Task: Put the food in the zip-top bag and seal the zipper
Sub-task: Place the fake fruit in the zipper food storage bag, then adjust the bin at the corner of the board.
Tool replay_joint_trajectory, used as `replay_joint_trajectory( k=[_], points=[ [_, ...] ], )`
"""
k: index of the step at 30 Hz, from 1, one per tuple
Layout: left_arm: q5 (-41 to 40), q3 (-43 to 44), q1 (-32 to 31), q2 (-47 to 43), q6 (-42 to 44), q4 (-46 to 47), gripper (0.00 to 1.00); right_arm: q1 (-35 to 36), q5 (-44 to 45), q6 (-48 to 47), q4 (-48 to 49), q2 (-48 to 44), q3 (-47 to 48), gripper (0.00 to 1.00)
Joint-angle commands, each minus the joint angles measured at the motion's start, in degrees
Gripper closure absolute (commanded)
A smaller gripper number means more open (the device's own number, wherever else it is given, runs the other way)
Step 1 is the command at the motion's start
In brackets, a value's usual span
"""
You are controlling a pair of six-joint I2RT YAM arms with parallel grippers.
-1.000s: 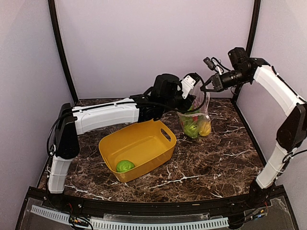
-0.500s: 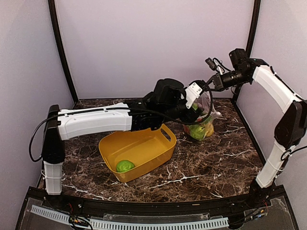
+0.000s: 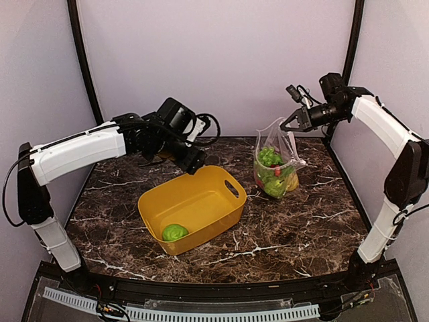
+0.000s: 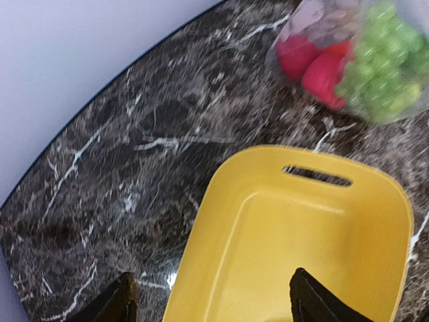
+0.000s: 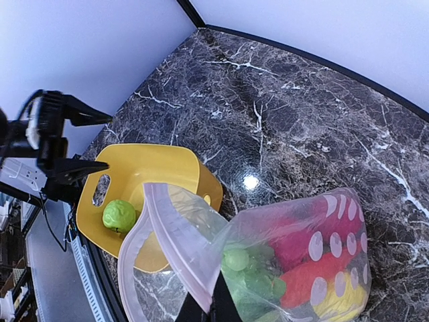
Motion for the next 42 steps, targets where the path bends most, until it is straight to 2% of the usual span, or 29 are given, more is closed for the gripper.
replay_joint_trajectory(
  k=[1, 7, 11, 13, 15, 18, 20, 21, 25, 28, 31, 35, 39, 42],
  points=[
    [5.1, -4.9, 4.9, 1.2, -3.2, -7.8, 0.22, -0.3, -1.4, -0.6, 1.4, -2.0, -1.0, 1.0],
    [6.8, -5.6, 9.6, 6.3, -3.9, -6.5, 0.23, -0.3, -0.6, -1.3, 1.4, -3.5, -3.0, 1.0],
    [7.4, -4.7, 11.1, 9.5, -2.4, -6.1, 0.29, -0.3, -0.6, -1.3, 1.8, -4.1, -3.9, 1.0],
    [8.3, -4.3, 11.8, 10.8, -2.0, -6.2, 0.35, -0.3, -0.6, -1.2, 1.7, -4.2, -4.1, 1.0],
    [8.7, -4.1, 12.1, 11.5, -1.8, -6.5, 0.48, -0.3, -0.7, -1.2, 1.7, -4.2, -4.0, 1.0],
    [8.0, -4.4, 12.2, 11.7, -1.9, -6.7, 0.58, -0.3, -0.7, -1.1, 1.7, -4.1, -3.9, 1.0],
    [7.5, -4.5, 12.4, 11.6, -2.2, -7.1, 0.7, -0.3, -0.8, -1.0, 1.7, -4.0, -3.8, 1.0],
    [7.5, -4.4, 12.4, 11.6, -2.5, -7.3, 0.79, -0.3, -0.8, -0.9, 1.7, -4.0, -3.8, 1.0],
    [6.5, -5.3, 12.4, 9.6, -4.9, -8.5, 0.95, -0.2, -0.6, -0.9, 1.6, -3.8, -3.5, 1.0],
    [0.7, -7.7, 12.3, 4.5, -8.9, -9.0, 0.99, -0.2, -0.3, -0.8, 1.6, -3.7, -3.3, 1.0],
    [-4.8, -11.5, 12.2, -4.0, -16.6, -7.4, 0.99, -0.2, 0.0, -0.9, 1.7, -3.5, -3.4, 1.0],
    [-4.6, -20.5, 12.2, -12.0, -23.3, -2.8, 0.99, -0.2, -0.5, -0.7, 1.8, -2.6, -3.1, 1.0],
    [-5.0, -24.8, 12.2, -12.6, -28.4, -4.5, 0.99, 0.3, -0.5, -0.7, 1.7, -2.1, -2.6, 1.0],
    [-3.4, -27.9, 12.3, -12.6, -30.2, -2.3, 0.99, 0.5, -0.4, -0.7, 1.6, -2.1, -2.5, 1.0]
  ],
)
